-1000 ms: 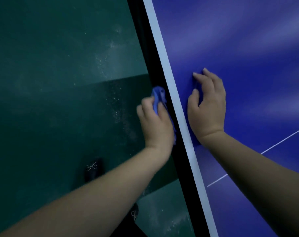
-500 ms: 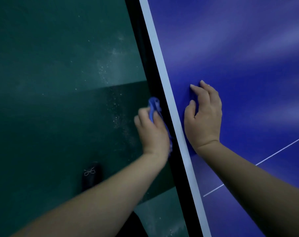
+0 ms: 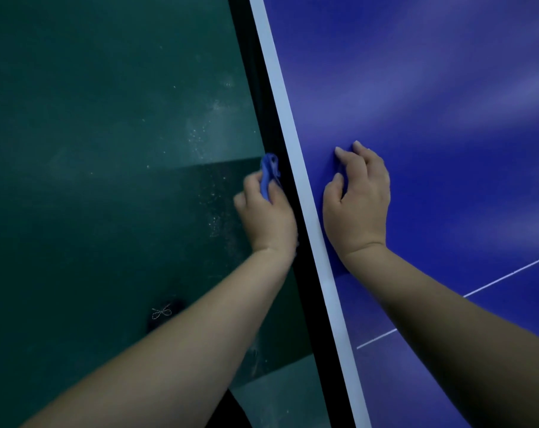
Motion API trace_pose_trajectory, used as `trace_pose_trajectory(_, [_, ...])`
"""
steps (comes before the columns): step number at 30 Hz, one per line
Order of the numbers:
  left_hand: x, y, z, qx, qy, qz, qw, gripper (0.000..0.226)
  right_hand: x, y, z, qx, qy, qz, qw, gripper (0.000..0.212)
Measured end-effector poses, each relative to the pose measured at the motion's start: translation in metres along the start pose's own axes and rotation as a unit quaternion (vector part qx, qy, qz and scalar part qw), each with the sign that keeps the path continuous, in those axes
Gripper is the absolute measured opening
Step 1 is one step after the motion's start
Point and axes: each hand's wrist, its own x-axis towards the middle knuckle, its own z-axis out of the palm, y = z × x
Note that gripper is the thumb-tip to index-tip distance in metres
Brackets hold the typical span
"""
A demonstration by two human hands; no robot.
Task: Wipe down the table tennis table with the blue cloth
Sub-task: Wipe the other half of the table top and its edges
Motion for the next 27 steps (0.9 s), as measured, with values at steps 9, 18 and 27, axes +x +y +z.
trace_pose_trajectory(9, [0.071,0.056,0.006,-0.057,-0.007,0.100,0.993,0.024,0.032,-0.002,0.001,0.016,-0.033,-0.018,0.999,0.032])
trace_pose_trajectory(18, [0.108,0.059,0.022,-0.083,-0.011,0.041,0.996,0.020,0.173,-0.058,0.046,0.001,-0.045,-0.032,0.998,0.032])
trace_pose_trajectory(27, [0.201,0.111,0.043,-0.057,-0.003,0.025,0.998,0.025,0.273,-0.105,0.088,-0.030,-0.057,-0.054,0.996,0.042])
